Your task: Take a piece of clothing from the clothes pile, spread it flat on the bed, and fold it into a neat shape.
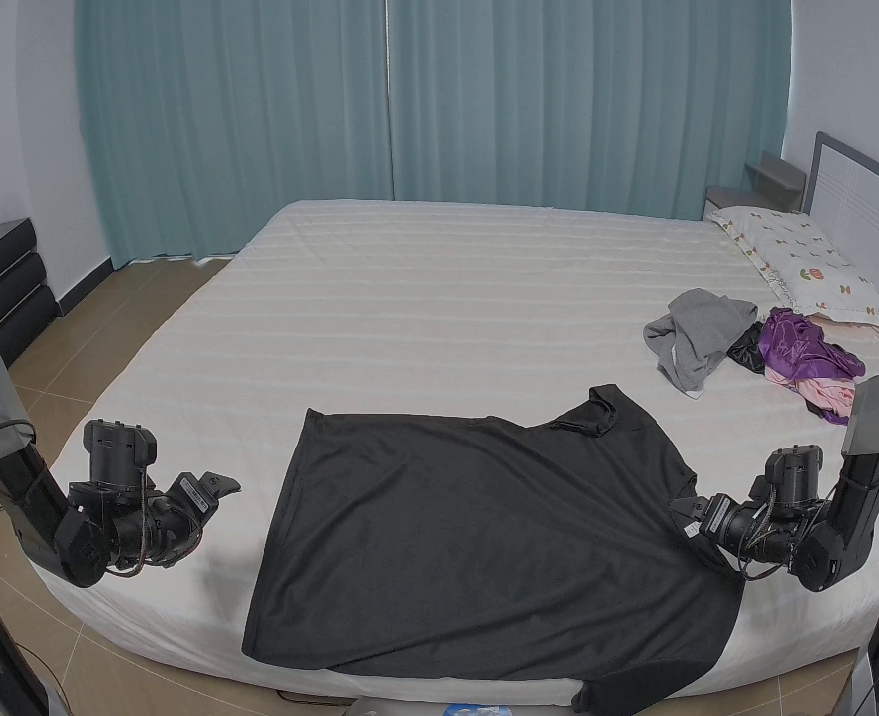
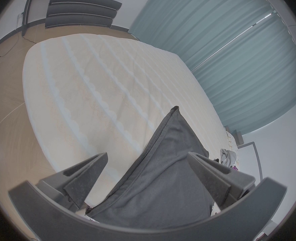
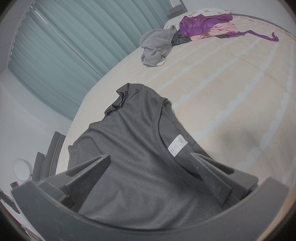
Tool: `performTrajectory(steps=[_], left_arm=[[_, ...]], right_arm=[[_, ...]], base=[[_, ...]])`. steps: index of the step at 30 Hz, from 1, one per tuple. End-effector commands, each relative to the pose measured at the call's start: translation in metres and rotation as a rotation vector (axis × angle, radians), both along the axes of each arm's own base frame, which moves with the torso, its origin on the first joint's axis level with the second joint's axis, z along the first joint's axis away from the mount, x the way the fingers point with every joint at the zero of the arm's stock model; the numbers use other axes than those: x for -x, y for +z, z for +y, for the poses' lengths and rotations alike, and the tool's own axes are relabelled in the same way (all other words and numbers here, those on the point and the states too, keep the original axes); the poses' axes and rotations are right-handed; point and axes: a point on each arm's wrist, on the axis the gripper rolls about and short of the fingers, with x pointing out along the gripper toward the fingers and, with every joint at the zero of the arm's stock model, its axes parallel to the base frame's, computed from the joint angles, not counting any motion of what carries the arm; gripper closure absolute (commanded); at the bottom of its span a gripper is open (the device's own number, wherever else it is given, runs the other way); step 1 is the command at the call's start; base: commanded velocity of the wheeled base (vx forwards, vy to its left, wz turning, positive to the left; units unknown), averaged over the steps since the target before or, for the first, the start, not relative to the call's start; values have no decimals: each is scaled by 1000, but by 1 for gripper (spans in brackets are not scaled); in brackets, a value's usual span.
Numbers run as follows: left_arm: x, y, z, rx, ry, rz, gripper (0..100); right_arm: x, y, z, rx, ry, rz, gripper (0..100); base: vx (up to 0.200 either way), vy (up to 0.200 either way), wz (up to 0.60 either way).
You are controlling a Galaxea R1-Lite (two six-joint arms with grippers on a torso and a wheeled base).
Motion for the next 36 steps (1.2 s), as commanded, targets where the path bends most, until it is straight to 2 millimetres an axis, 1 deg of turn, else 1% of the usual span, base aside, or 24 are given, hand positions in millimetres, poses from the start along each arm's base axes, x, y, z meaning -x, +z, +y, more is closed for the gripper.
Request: performTrajectory(steps=[1,15,20,23,25,26,28,29,30,31,33,36], left_arm=[[-1,-3,0,-1,0,9,0],[-2,-7,0,-2,0,23,0],[-3,-6,0,-1,2,19,0],[-1,-11,0,-2,-2,42,0],[-1,-14,-1,-3,-5,52,0],[0,-16,-1,-3,-6,63,0],[1,-18,-1,2,-9,70,0],[1,-18,-1,2,-9,70,0],[2,-18,-1,16,-21,74,0],[2,-18,-1,18,-23,74,0],[3,-19,-2,33,-39,81,0],[3,-20,-2,39,-47,86,0]], right_arm=[[0,-2,0,0,2,7,0],[0,-1,1,-5,3,6,0],[-1,1,5,-30,-1,-3,0],[-3,9,19,-92,7,-19,0],[-3,8,27,-114,27,-14,0],[-4,7,36,-139,57,-7,0],[-9,9,44,-153,74,-24,0],[-10,9,44,-153,76,-25,0],[-17,14,48,-158,84,-55,0],[-18,14,49,-159,87,-58,0],[-33,19,58,-163,105,-93,0],[-53,25,65,-164,111,-97,0]], base=[[0,0,0],[0,0,0],[0,0,0],[0,0,0],[0,0,0],[0,0,0],[0,0,0],[0,0,0],[0,0,0],[0,0,0],[0,0,0],[0,0,0]])
